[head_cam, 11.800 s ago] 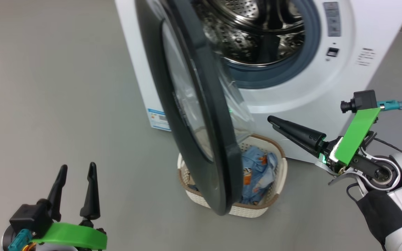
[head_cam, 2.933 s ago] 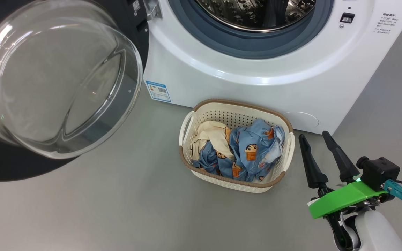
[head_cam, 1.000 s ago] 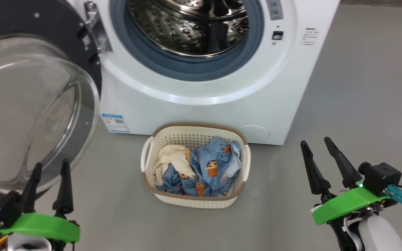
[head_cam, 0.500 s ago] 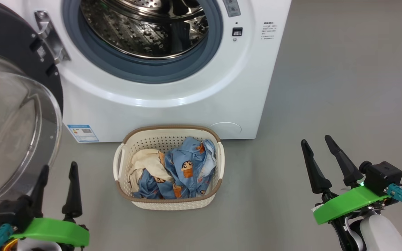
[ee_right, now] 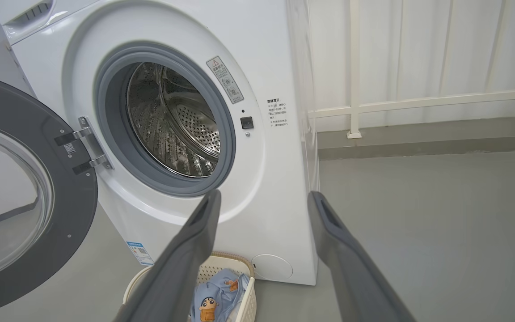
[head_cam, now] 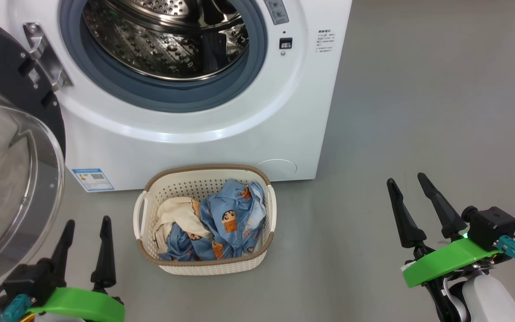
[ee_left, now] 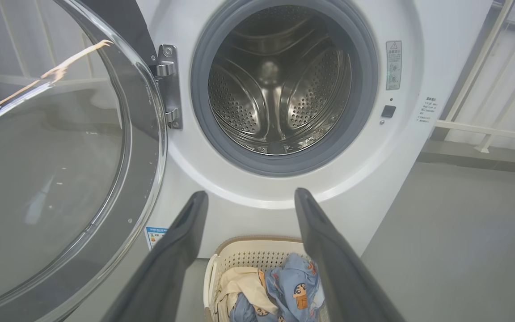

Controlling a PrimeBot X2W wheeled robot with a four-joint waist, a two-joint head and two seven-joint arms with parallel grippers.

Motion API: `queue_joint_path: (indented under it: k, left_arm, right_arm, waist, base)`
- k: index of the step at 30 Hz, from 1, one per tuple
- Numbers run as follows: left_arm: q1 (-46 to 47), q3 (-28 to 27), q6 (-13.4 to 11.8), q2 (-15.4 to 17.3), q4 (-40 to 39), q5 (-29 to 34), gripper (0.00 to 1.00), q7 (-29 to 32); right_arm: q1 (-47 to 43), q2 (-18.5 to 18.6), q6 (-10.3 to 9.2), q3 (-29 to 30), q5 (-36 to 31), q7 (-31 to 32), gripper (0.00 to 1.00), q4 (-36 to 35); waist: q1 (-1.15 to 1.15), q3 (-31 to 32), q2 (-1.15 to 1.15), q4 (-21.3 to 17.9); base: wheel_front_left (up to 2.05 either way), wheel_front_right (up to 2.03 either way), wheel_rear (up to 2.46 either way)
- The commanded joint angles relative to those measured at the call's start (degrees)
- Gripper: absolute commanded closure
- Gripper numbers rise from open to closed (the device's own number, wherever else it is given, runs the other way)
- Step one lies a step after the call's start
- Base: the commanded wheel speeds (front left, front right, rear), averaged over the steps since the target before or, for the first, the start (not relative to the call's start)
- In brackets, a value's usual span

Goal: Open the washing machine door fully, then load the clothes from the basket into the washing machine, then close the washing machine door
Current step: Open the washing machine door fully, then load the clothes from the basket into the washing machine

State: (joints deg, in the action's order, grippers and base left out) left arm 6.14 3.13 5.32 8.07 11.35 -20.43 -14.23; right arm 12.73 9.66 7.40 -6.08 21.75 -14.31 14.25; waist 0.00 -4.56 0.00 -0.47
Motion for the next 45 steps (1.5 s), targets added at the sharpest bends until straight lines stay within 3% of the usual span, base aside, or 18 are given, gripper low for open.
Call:
queue_joint_path:
  k: [1, 45]
  left_arm:
    - [0.35, -2.29, 0.23, 0.85, -1.50, 0.70, 0.00, -0.76]
    - [1.64, -3.52, 2.08, 0.67, -1.14, 1.43, 0.00, -0.77]
  right_arm:
    - [0.60, 0.55, 0.09, -1.07, -0.32, -0.69, 0.00, -1.55]
    - [0.34, -0.39, 0.09, 0.38, -0.94, -0.69, 0.00, -3.28]
  waist:
    - [0.00, 0.25, 0.00, -0.23]
    - [0.00, -0.35, 0.00, -0.45]
  base:
    - [0.00, 0.00, 0.00]
    - [0.15, -0.15, 0.00]
